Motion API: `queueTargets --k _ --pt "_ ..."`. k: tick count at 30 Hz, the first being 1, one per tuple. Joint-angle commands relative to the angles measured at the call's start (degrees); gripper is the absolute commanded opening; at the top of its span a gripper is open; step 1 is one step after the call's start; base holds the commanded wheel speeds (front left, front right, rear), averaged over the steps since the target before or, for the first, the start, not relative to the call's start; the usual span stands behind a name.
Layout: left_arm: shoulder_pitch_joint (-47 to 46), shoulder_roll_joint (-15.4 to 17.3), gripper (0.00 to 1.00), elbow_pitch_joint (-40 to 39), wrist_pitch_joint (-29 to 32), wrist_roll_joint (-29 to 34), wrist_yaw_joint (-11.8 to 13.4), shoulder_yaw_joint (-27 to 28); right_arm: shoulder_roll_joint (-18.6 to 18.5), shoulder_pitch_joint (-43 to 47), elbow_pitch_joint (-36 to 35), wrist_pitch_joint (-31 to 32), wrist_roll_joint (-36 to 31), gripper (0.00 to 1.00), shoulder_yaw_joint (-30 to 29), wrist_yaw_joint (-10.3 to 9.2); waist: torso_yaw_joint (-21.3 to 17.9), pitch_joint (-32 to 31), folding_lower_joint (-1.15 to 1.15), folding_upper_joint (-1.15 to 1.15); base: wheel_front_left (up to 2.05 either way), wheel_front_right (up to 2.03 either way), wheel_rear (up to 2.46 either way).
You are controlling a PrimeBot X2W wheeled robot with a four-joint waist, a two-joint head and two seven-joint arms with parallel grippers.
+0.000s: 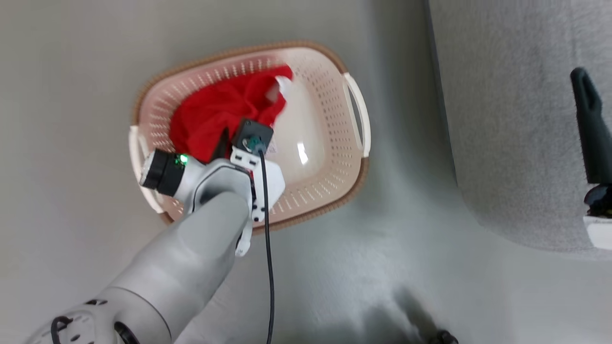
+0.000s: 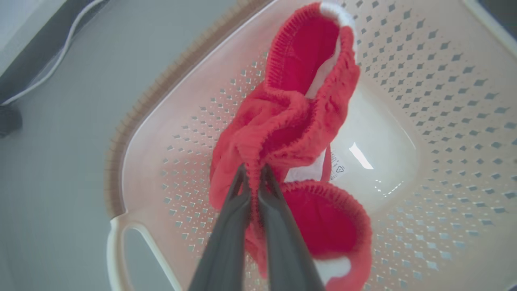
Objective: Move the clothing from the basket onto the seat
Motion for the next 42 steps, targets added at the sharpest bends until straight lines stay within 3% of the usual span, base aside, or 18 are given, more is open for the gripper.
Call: queueTargets --k 1,7,15,20,27,34,42 --pt "1.3 0.0 0.0 -0.9 -1.1 -0.6 -0.2 0.5 -1.8 2.9 -0.8 -0.1 -0.6 1.0 0.5 0.25 1.8 -3.9 0.0 0.0 0.0 0.0 0.0" --pt "4.5 0.0 0.0 -1.7 -8.5 -2.7 -1.8 0.3 -1.3 5.3 1.3 -0.1 -1.9 1.0 2.1 0.25 3.9 -11.5 0.0 0.0 0.0 0.0 0.0" --pt "8.6 0.0 0.0 -2.2 -17.4 -4.9 -6.6 1.2 0.9 9.2 5.5 -0.1 -4.1 1.0 5.4 0.25 6.6 -22.0 0.0 0.0 0.0 0.0 0.0" --pt "10.0 0.4 0.0 -6.5 -18.2 -2.0 -10.5 3.4 2.6 10.6 7.6 -0.1 -5.4 1.0 7.0 0.25 8.1 -27.1 0.0 0.0 0.0 0.0 0.0" --pt "16.1 5.5 0.0 -20.5 -18.3 7.3 -15.2 10.9 6.2 12.1 11.0 -0.1 -7.2 1.0 9.2 0.25 9.8 -34.2 0.0 0.0 0.0 0.0 0.0" --pt "20.6 8.8 0.0 -28.7 -18.3 10.8 -20.8 15.9 9.4 13.6 14.0 -0.1 -8.9 1.0 10.6 0.25 10.6 -38.2 0.0 0.0 0.0 0.0 0.0" --pt "22.6 9.8 0.0 -36.8 -18.3 12.9 -23.5 20.8 11.6 14.9 16.9 -0.1 -10.1 1.0 12.1 0.25 10.9 -40.8 0.0 0.0 0.0 0.0 0.0"
